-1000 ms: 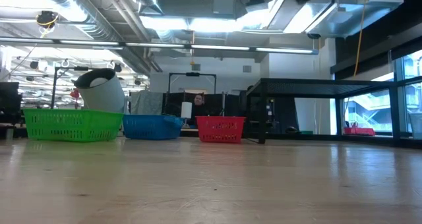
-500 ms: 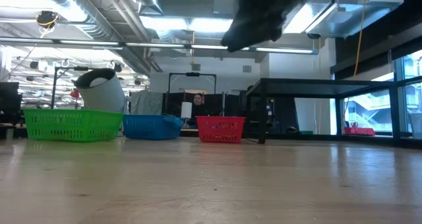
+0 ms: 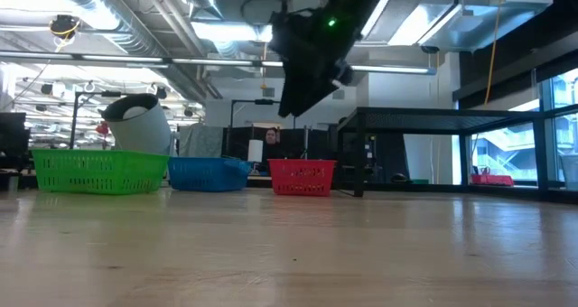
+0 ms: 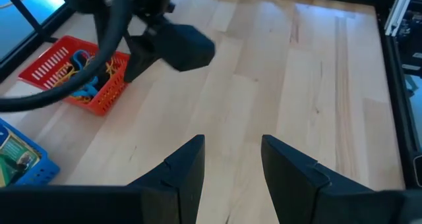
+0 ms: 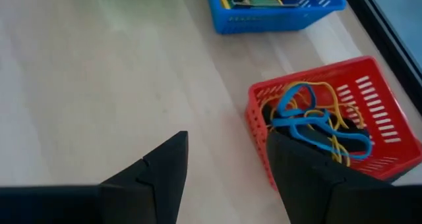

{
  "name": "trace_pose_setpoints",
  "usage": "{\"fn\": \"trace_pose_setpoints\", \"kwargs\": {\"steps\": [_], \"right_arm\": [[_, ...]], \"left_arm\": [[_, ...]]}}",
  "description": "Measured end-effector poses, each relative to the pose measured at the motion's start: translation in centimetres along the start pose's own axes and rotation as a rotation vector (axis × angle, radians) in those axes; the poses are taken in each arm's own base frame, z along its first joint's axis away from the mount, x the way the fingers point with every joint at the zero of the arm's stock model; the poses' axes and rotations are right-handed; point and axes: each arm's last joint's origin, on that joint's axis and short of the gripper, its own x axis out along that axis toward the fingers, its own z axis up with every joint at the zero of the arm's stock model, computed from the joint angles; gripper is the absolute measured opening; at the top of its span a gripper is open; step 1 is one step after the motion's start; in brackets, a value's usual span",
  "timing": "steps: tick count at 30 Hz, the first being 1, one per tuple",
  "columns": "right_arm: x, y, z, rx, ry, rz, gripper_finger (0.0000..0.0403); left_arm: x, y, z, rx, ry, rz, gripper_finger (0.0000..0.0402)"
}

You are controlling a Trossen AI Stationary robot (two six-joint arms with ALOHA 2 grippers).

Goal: Pick & Place Office Desk Supplies
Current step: Put the red bin containing rubber bands on the shelf

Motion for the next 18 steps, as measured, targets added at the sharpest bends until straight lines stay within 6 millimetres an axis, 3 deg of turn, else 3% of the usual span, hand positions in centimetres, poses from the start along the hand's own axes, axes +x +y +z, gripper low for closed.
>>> {"fn": "trace_pose_setpoints", "kwargs": {"steps": [6, 18], "right_arm": [[2.0, -1.2, 0.5, 0.024, 0.032, -0.021, 0.0208], [5.4, -2.3, 0.0, -0.122, 0.095, -0.034, 0.0208]], "left_arm": [[-0.1, 0.0, -0.1, -0.001, 0.003, 0.000, 0.0143], [-0.1, 0.0, -0.2, 0.006, 0.010, 0.006, 0.0143]]}}
